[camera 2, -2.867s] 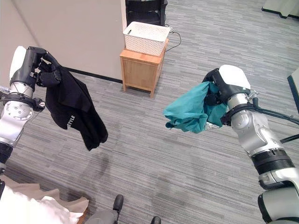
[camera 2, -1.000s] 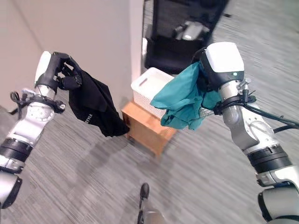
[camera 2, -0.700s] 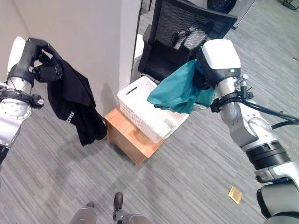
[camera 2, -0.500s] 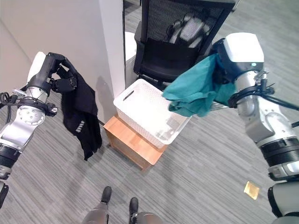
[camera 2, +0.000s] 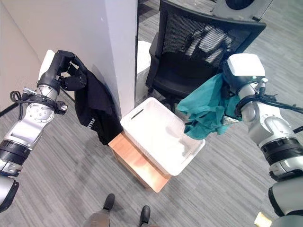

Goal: Pick up bed clothes into laundry basket.

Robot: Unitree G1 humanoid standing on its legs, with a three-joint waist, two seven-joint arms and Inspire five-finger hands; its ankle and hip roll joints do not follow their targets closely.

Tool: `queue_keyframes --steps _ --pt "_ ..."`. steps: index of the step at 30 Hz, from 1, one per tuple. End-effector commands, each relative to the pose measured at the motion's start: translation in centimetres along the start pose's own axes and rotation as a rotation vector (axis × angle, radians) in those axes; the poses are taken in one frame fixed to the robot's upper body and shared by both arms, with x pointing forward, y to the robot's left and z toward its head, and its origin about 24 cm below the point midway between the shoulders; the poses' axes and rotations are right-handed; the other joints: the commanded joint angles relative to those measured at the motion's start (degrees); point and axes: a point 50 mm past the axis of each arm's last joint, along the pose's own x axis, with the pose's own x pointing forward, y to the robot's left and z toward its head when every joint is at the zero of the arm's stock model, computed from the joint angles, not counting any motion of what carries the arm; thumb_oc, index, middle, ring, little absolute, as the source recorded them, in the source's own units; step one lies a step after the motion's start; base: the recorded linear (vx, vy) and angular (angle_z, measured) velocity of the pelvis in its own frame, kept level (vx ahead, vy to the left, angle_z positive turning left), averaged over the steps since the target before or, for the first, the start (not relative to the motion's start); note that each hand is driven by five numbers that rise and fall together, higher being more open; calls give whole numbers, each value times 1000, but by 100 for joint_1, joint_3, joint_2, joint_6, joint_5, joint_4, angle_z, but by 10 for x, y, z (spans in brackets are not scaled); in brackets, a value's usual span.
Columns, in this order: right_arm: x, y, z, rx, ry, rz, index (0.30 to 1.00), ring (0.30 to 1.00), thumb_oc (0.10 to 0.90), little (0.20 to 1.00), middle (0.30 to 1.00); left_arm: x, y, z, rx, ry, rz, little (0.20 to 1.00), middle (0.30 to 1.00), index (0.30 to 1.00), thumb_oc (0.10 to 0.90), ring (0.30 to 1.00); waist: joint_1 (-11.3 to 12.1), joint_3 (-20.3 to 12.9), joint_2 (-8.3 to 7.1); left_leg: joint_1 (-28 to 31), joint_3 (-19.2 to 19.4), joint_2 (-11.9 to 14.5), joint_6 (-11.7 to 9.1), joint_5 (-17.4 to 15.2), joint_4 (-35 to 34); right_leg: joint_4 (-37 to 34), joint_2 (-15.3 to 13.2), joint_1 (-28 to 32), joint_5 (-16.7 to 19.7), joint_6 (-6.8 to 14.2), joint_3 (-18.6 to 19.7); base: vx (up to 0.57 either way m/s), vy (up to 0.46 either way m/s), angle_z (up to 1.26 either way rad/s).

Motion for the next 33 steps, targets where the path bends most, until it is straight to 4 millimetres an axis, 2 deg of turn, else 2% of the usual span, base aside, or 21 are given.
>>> queue_keyframes --steps 1,9,25,33 --pt "7 -32 8 2 -20 -175 300 300 400 300 300 17 32 36 -41 -164 157 300 300 300 400 300 142 -1079 -260 -27 98 71 9 -836 -3 -48 -365 -238 -401 659 16 -2 12 21" --pt "7 -35 19 20 -58 -201 300 300 400 300 300 17 27 38 -51 -166 153 300 300 300 400 300 109 -1090 -248 12 128 99 4 -882 -3 -48 -405 -194 -416 664 -31 -10 10 11" --pt "13 -25 34 25 -105 -148 300 300 400 300 300 20 20 44 -70 -181 126 300 300 300 400 300 131 -1080 -278 37 186 104 36 -908 -3 -48 -486 -178 -409 691 -77 -6 14 -3" --pt "15 -19 25 24 -56 -112 300 300 400 300 300 20 17 42 -81 -170 118 300 300 300 400 300 206 -1063 -328 23 159 100 32 -898 -3 -48 -500 -178 -412 693 -127 -2 5 3"
